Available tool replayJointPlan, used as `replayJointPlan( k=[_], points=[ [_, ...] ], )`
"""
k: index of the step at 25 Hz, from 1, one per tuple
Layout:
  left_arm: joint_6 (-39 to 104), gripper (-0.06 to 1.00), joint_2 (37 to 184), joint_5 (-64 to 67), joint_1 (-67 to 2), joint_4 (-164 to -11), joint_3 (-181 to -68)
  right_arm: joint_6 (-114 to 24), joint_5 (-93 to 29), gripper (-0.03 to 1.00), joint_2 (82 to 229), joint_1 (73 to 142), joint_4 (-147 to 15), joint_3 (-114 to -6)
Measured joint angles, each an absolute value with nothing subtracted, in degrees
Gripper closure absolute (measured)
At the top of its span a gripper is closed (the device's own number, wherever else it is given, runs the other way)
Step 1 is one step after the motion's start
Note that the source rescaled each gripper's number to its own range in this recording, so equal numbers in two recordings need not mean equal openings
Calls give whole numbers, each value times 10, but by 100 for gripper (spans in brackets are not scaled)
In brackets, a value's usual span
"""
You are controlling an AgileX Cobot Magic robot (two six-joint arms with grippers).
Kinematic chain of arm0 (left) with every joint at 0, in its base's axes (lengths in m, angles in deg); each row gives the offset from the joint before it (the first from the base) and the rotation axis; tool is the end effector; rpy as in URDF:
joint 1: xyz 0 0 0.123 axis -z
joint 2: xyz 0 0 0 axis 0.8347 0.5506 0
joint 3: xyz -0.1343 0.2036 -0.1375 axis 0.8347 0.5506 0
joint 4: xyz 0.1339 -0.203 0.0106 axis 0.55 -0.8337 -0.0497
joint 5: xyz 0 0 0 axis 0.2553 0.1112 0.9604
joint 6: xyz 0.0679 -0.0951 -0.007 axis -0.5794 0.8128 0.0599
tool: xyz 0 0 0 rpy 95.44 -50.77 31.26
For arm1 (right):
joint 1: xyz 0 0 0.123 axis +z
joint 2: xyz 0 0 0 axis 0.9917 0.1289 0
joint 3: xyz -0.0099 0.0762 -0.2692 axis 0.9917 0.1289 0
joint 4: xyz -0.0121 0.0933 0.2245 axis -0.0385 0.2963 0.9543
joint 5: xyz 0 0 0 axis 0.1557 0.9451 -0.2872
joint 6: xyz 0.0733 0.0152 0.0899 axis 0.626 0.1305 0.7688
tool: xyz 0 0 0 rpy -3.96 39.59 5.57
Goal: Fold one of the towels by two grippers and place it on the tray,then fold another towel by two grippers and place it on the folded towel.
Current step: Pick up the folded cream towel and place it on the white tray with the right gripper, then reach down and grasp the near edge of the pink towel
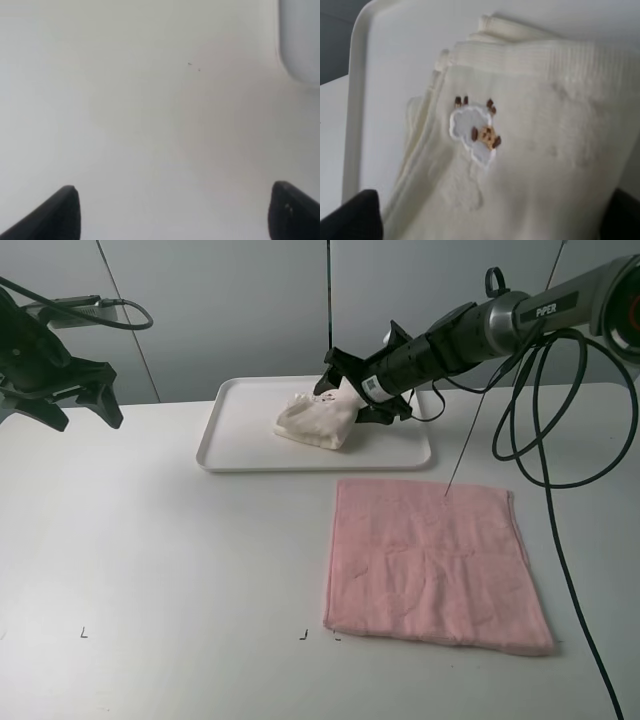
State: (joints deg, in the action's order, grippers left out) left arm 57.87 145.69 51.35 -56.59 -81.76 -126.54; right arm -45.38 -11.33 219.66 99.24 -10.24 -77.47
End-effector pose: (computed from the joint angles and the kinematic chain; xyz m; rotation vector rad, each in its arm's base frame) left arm 0.3867 -0.0125 0.1917 0.1266 2.8744 -0.1411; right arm 0.4744 0.1971 0.0824 0.2229 2.5431 0.9662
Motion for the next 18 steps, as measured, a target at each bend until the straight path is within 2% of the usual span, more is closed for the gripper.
replayJointPlan(
  k=[5,11,14,18],
  points=[
    [578,-2,1457,516,-566,-818,-1265,-453,-110,-3,2172,992,-193,-775],
    [562,-2,1457,521,-566,-836,-1265,-373,-90,-3,2088,992,-371,-765],
    [530,-2,1457,528,-566,-866,-1265,-351,-90,-3,2038,992,-439,-721],
    [497,-2,1454,541,-566,-911,-1265,-341,-100,-3,1964,992,-494,-611]
  ],
)
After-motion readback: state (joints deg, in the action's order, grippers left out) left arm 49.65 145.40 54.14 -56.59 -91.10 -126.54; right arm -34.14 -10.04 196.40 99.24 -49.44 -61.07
